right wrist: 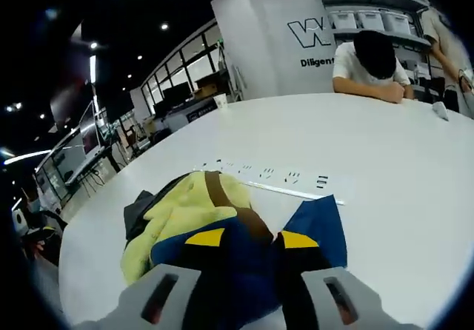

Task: Fold the garment on the visible template until the final outline fits inside the template.

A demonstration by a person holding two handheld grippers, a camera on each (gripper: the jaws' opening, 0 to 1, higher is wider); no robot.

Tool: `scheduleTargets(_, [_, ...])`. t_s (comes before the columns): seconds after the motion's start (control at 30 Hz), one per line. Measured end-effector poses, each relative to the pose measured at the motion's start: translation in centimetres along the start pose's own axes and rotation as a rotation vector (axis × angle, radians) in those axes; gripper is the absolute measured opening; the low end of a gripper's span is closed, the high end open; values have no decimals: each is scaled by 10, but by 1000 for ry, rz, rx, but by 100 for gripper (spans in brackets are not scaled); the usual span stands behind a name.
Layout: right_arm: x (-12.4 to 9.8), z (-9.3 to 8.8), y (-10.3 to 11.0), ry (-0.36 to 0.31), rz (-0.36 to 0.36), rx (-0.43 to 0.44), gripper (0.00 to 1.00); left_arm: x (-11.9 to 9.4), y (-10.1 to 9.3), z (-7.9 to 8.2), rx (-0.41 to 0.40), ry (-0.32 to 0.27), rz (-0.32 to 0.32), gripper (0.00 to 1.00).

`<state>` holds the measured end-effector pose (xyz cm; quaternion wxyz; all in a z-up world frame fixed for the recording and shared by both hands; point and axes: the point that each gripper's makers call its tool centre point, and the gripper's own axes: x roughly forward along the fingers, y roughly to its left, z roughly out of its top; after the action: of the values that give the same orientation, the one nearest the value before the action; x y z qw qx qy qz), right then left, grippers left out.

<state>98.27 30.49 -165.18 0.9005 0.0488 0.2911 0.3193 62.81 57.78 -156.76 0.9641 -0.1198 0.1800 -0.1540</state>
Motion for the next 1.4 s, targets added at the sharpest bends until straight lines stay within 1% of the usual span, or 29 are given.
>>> scheduleTargets(0.03, [4, -2, -3, 1, 7, 1, 24, 4, 0, 1, 2, 2, 2, 99])
scheduleTargets(0.1, [8, -4, -2, 9, 8, 0, 23, 4, -2, 3, 0, 3, 3, 99])
scheduleTargets(0.13, [9, -5, 0, 12, 11, -5, 22, 5, 6, -3, -10, 1, 2, 99])
scheduleTargets(0.2, [12, -5, 1, 14, 15, -14, 18, 6, 13, -9, -11, 1, 5, 99])
scheduleTargets(0.23, [13, -4, 6, 16, 16, -16, 16, 6, 14, -9, -11, -1, 5, 99])
scheduleTargets(0.3, [12, -4, 9, 20, 14, -23, 12, 6, 15, -9, -6, -3, 8, 99])
scheduleTargets(0.33, [10, -4, 5, 23, 15, -28, 10, 6, 15, -10, -6, -3, 8, 99])
scheduleTargets(0.4, [7, -3, 7, 32, 10, -51, 5, 7, 14, -11, 0, 1, 10, 99])
scheduleTargets(0.57, [-1, 4, 12, 25, 16, -78, 1, 7, 11, -9, 7, 3, 8, 99])
scheduleTargets(0.6, [-9, 7, 18, 22, 17, -103, 0, 7, 11, -8, 7, -2, 7, 99])
scheduleTargets(0.7, [-9, 12, 18, 18, 19, -134, 0, 8, 10, -6, 5, -9, 3, 99])
scheduleTargets(0.73, [-14, 14, 21, 14, 24, -141, 0, 8, 9, -5, 7, -11, 2, 99])
scheduleTargets(0.77, [-21, 20, 28, -3, 30, -156, 0, 8, 9, -3, 8, -15, -3, 99])
scheduleTargets(0.83, [-34, 32, 39, -39, 27, -235, 0, 8, 6, 1, 12, -25, -12, 99])
scheduleTargets(0.87, [-41, 34, 46, -36, 33, -264, 0, 8, 5, 2, 14, -28, -14, 99])
scheduleTargets(0.9, [-47, 38, 55, -50, 47, -303, 0, 8, 3, 4, 16, -33, -19, 99])
scheduleTargets(0.97, [-57, 39, 71, -61, 66, -338, 0, 7, 2, 5, 19, -36, -24, 99])
scheduleTargets(1.0, [-68, 39, 88, -60, 83, -415, 0, 7, 1, 6, 22, -37, -29, 99])
scheduleTargets(1.03, [-70, 38, 91, -55, 84, -434, 0, 8, 0, 6, 25, -36, -33, 99])
scheduleTargets(1.07, [-76, 35, 104, -48, 107, -495, 0, 8, -1, 6, 27, -36, -39, 99])
scheduleTargets(1.1, [-81, 31, 114, -43, 124, -538, 0, 8, -2, 6, 29, -38, -43, 99])
scheduleTargets(1.13, [-86, 27, 125, -36, 141, -569, 0, 7, -7, 9, 36, -39, -47, 99])
scheduleTargets(1.17, [-91, 22, 134, -33, 163, -598, 0, 7, -15, 14, 37, -45, -58, 99])
scheduleTargets(1.2, [-96, 16, 144, -25, 175, -593, 0, 7, -19, 17, 37, -49, -63, 99])
scheduleTargets(1.23, [-99, 9, 159, -21, 207, -619, 0, 6, -23, 19, 32, -55, -69, 99])
scheduleTargets(1.27, [-103, 3, 168, -11, 226, -648, 0, 6, -25, 21, 29, -61, -74, 99])
scheduleTargets(1.33, [-110, -16, 183, 16, 230, -702, 0, 6, -30, 24, 26, -66, -83, 99])
scheduleTargets(1.37, [-116, -29, 195, 39, 249, -747, 0, 6, -33, 26, 32, -69, -89, 99])
scheduleTargets(1.4, [-120, -44, 202, 69, 259, -759, 0, 6, -35, 27, 37, -71, -94, 99])
